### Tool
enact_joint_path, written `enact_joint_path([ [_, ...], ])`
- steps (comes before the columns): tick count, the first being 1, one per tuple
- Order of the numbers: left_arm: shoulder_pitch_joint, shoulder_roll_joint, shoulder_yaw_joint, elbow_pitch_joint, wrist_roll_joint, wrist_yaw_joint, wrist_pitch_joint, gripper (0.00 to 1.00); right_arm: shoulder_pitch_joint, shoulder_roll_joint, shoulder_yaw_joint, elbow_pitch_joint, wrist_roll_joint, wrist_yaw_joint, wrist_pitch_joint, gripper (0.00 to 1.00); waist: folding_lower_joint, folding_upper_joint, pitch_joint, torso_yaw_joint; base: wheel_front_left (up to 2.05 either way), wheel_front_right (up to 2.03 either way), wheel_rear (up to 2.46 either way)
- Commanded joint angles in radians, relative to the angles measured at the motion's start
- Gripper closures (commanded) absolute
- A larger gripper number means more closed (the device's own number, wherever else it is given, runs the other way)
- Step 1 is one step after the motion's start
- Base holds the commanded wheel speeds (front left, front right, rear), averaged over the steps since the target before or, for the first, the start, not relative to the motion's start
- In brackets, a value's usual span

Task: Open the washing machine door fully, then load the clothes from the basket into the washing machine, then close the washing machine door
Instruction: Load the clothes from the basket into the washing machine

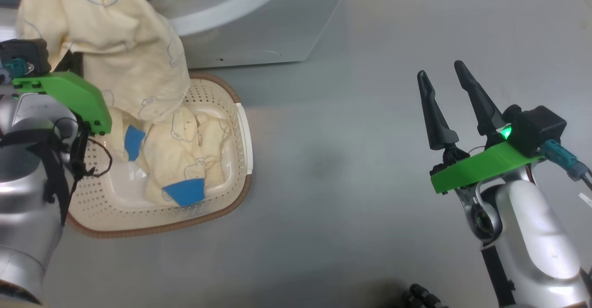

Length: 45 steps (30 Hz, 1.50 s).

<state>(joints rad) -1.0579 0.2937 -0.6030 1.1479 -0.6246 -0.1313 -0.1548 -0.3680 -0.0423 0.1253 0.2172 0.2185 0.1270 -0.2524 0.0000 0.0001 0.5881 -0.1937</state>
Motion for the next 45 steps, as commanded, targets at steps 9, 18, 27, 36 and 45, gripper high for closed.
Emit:
enact_joint_path([
  [9,-0.027,0.127,-0.006,-0.198,-0.013,0.001,0.096,1.00,0.056,-0.008,0.000,-0.014,-0.002,0.004,-0.009,0.00,0.0000,-0.0001,-0.064,0.034,0.00,0.00,0.00],
  [18,-0.074,0.254,0.023,-0.449,-0.051,0.029,0.293,1.00,0.057,-0.008,0.018,-0.018,0.028,0.004,-0.009,0.00,0.0000,-0.0001,-0.058,0.004,0.00,0.00,0.00],
  [27,-0.138,0.356,0.073,-0.590,-0.086,0.085,0.445,1.00,0.029,-0.008,0.047,-0.027,0.072,0.004,-0.009,0.00,0.0000,-0.0001,-0.001,-0.059,0.00,0.00,0.00],
  [36,-0.221,0.427,0.106,-0.593,-0.070,0.116,0.464,1.00,0.007,-0.008,0.074,-0.040,0.118,0.004,-0.009,0.00,0.0000,-0.0001,0.081,-0.132,0.00,0.00,0.00],
  [45,-0.337,0.445,0.126,-0.509,-0.009,0.106,0.291,1.00,-0.018,-0.008,0.095,-0.052,0.147,0.004,-0.009,0.00,0.0000,-0.0001,0.157,-0.180,0.00,0.00,0.00],
])
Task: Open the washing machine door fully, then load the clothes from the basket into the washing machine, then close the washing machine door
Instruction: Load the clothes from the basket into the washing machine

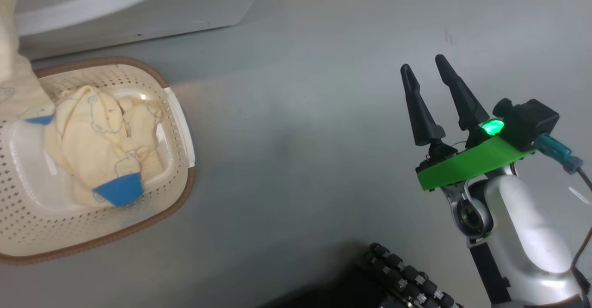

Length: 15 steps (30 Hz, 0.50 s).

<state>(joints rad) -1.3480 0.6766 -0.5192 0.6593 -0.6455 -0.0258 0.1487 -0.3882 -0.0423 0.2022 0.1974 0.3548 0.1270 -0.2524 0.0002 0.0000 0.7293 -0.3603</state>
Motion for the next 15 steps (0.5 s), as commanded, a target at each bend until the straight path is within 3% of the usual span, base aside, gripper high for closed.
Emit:
enact_joint_path([
  [1,-0.059,0.065,0.043,-0.010,0.023,0.000,-0.045,1.00,0.000,-0.008,0.019,-0.034,0.012,0.004,-0.009,0.00,-0.0002,0.0000,0.021,-0.016,0.00,0.00,0.00],
  [10,-0.168,0.059,0.056,0.111,0.090,0.018,-0.282,1.00,-0.013,-0.008,0.023,-0.040,0.018,0.004,-0.009,0.00,-0.0002,0.0000,0.054,-0.030,0.00,0.00,0.00],
  [15,-0.197,0.018,0.057,0.219,0.052,-0.018,-0.236,1.00,-0.014,-0.008,0.023,-0.036,0.015,0.004,-0.009,0.00,-0.0002,0.0000,0.057,-0.026,0.00,0.00,0.00],
])
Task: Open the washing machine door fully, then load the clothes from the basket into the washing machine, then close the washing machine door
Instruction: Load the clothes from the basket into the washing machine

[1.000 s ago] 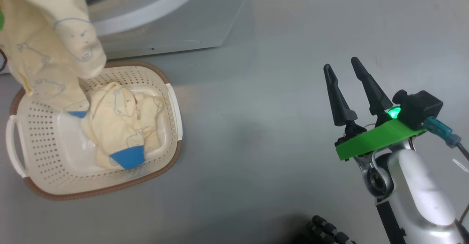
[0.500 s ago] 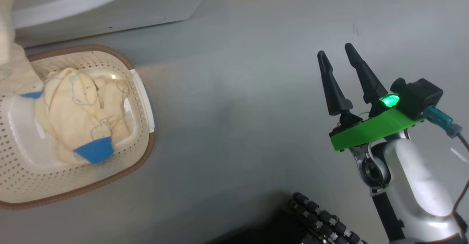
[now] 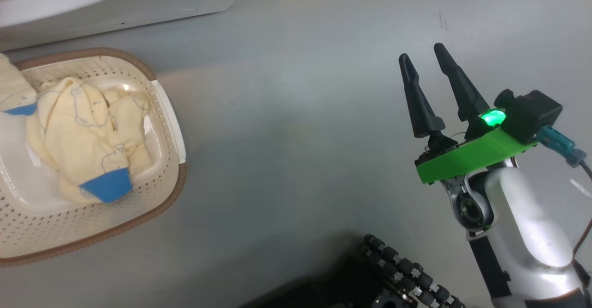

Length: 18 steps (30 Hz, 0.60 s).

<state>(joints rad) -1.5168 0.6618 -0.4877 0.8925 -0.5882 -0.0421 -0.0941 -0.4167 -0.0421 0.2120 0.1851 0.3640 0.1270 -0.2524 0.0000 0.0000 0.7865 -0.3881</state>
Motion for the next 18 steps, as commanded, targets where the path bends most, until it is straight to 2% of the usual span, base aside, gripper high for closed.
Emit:
enact_joint_path([
  [1,-0.034,0.024,0.025,-0.003,-0.012,-0.007,0.012,1.00,0.015,-0.008,0.013,-0.022,0.005,0.004,-0.009,0.00,0.0000,0.0000,0.000,0.004,0.00,0.00,0.00],
  [2,-0.039,0.015,0.027,0.011,-0.022,-0.010,0.023,0.60,0.014,-0.008,0.012,-0.021,0.005,0.004,-0.009,0.00,0.0000,0.0000,0.000,0.007,0.00,0.00,0.00],
  [3,-0.040,0.006,0.028,0.025,-0.031,-0.015,0.037,0.00,0.014,-0.008,0.011,-0.019,0.004,0.004,-0.009,0.00,0.0000,0.0000,-0.002,0.009,0.00,0.00,0.00],
  [11,-0.043,-0.036,0.027,0.082,-0.070,-0.038,0.082,0.00,0.011,-0.008,0.005,-0.011,-0.003,0.004,-0.009,0.00,0.0000,0.0000,-0.016,0.027,0.00,0.00,0.00],
  [18,0.012,-0.074,0.020,0.088,-0.089,-0.033,0.071,0.00,0.023,-0.008,-0.017,-0.006,-0.021,0.004,-0.009,0.00,0.0000,0.0000,-0.056,0.062,0.00,0.00,0.00],
])
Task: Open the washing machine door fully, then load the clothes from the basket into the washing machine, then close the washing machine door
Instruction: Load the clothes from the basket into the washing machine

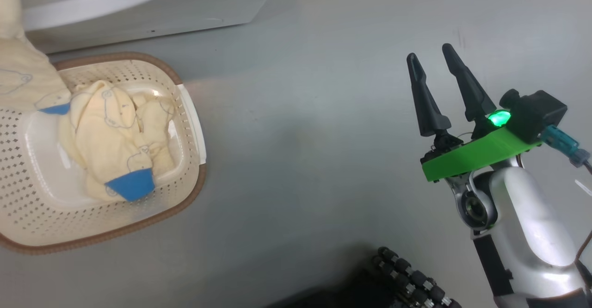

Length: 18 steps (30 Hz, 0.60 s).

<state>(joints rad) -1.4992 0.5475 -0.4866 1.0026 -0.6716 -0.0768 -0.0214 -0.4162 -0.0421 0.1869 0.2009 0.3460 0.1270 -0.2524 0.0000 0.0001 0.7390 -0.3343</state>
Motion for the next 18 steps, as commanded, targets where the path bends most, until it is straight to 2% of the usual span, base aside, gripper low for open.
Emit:
enact_joint_path([
  [1,0.010,0.036,0.016,-0.028,-0.003,0.009,-0.013,0.00,0.025,-0.008,0.004,-0.020,-0.006,0.004,-0.009,0.00,0.0000,-0.0001,-0.016,0.014,0.00,0.00,0.00],
  [7,0.152,0.004,0.029,-0.091,-0.036,0.030,-0.087,0.00,0.038,-0.008,-0.024,-0.016,-0.029,0.004,-0.009,0.00,0.0000,-0.0001,-0.066,0.053,0.00,0.00,0.00],
  [11,0.272,-0.009,0.036,-0.178,-0.050,0.059,-0.146,0.00,0.047,-0.008,-0.040,-0.014,-0.045,0.004,-0.009,0.00,0.0000,-0.0001,-0.093,0.078,0.00,0.00,0.00],
  [14,0.367,-0.016,0.041,-0.268,-0.056,0.094,-0.181,0.00,0.050,-0.008,-0.052,-0.012,-0.058,0.004,-0.009,0.00,0.0000,-0.0001,-0.111,0.097,0.00,0.00,0.00],
  [18,0.512,-0.011,0.048,-0.412,-0.048,0.163,-0.212,0.00,0.054,-0.008,-0.064,-0.015,-0.075,0.004,-0.009,0.00,0.0000,-0.0001,-0.137,0.117,0.00,0.00,0.00],
])
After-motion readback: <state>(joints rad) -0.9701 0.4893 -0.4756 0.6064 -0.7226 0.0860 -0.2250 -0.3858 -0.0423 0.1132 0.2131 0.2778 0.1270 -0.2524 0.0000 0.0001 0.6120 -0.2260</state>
